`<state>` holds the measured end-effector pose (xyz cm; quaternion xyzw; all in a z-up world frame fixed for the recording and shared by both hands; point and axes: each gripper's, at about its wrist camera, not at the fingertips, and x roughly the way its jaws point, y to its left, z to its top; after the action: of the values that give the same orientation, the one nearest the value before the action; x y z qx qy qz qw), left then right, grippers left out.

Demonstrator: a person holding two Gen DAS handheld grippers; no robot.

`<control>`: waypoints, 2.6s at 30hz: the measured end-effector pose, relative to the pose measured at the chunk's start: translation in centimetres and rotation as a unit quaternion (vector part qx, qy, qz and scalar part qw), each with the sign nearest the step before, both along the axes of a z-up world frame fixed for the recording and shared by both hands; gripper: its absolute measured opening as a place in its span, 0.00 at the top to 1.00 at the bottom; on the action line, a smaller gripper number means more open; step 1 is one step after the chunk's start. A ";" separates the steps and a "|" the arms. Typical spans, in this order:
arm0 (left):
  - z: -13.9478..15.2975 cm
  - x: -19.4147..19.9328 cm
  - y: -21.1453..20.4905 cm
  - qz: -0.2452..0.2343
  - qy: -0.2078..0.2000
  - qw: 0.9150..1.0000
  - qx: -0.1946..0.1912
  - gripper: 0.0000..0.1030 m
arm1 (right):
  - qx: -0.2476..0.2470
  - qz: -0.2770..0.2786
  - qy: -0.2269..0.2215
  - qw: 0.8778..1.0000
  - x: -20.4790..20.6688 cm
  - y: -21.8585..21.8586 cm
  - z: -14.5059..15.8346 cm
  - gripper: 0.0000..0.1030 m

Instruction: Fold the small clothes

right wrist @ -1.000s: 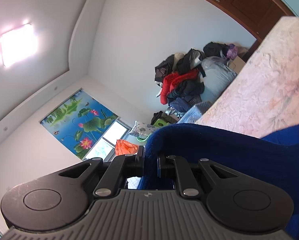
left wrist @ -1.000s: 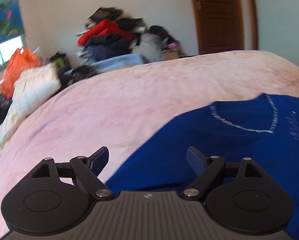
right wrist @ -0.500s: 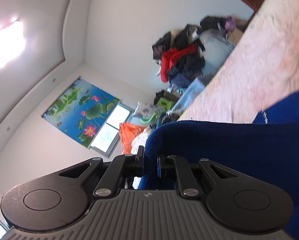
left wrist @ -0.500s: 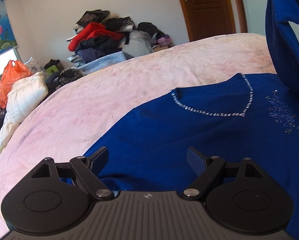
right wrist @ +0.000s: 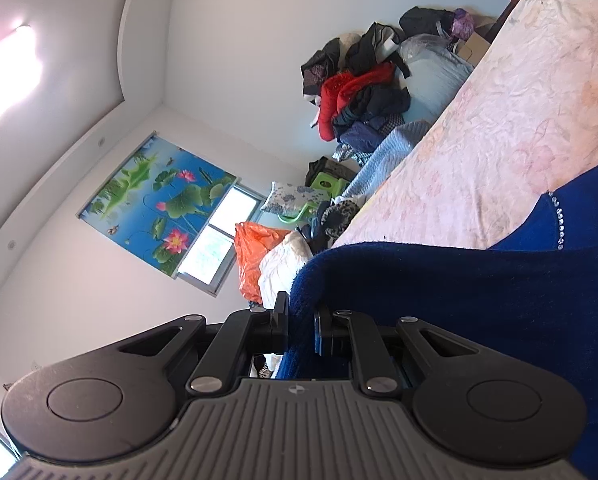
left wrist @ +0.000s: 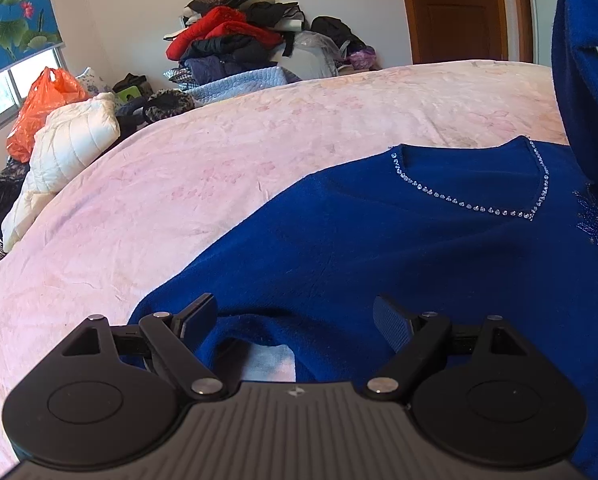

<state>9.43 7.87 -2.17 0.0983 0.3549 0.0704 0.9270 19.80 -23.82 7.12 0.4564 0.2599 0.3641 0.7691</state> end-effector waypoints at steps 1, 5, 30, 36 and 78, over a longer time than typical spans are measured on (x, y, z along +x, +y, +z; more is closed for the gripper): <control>0.0 0.0 0.0 0.001 0.000 1.000 0.000 0.17 | 0.000 0.003 0.002 1.000 0.2 0.3 -0.1 0.83; 0.0 -0.1 0.1 0.004 0.002 1.000 0.004 0.17 | -0.004 0.015 0.012 1.000 0.7 1.6 -0.5 0.83; 0.4 -1.8 2.7 0.042 0.002 0.999 -0.002 0.17 | -0.071 0.111 0.127 0.983 5.7 13.0 -7.5 0.45; 0.3 -1.8 3.1 0.052 0.003 0.999 -0.001 0.17 | -0.049 0.119 0.098 0.987 4.7 12.2 -6.1 0.44; 0.3 -1.3 6.1 0.101 0.012 0.994 -0.044 0.17 | -0.480 0.154 -0.207 0.839 1.0 20.9 -4.4 0.97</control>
<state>8.18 14.01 -1.92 0.0224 0.3772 0.1466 0.9142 20.79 -2.90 2.69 -0.1015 0.3037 0.3937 0.8617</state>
